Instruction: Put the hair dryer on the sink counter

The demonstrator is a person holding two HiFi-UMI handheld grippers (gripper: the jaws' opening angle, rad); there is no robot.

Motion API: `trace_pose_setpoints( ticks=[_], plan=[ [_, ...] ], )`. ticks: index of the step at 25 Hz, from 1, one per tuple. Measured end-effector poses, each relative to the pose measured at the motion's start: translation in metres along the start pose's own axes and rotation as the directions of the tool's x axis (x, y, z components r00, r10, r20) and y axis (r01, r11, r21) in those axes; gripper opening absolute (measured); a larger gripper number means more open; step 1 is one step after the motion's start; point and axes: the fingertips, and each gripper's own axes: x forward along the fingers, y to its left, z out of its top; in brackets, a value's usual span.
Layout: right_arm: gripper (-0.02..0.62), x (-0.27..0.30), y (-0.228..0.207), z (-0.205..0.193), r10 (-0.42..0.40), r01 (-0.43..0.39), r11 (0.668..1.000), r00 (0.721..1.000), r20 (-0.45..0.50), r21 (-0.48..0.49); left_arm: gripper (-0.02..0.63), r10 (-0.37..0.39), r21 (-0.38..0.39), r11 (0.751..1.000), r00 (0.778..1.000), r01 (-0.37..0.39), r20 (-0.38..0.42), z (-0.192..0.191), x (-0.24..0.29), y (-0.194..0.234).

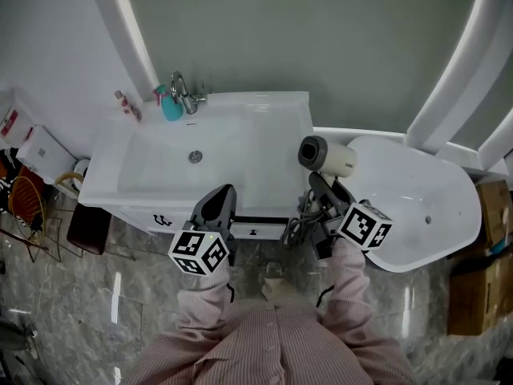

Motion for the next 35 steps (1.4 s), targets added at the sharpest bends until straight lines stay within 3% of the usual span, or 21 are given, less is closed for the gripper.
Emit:
trace_pose_setpoints(
  ticks=[9,18,35],
  plan=[
    [0.163,0.07,-0.052,0.027,-0.008,0.009,1.0,0.998,-0.068,0.009,-0.002,0.038,-0.028,0.999,0.999,-0.038,-0.01,0.003,0.076,0.033],
    [0.163,0.119,-0.096,0.017,-0.015,0.022,0.999,0.986,-0.166,0.043,-0.002,0.078,-0.047,0.996,0.996,-0.08,-0.049,-0.013,0.11,0.054],
    [0.163,0.202,-0.175,-0.052,-0.143,0.159,0.987,0.9,-0.413,0.005,-0.002,0.101,-0.179,0.973,0.964,-0.147,-0.244,-0.079,0.165,0.115]
  ],
)
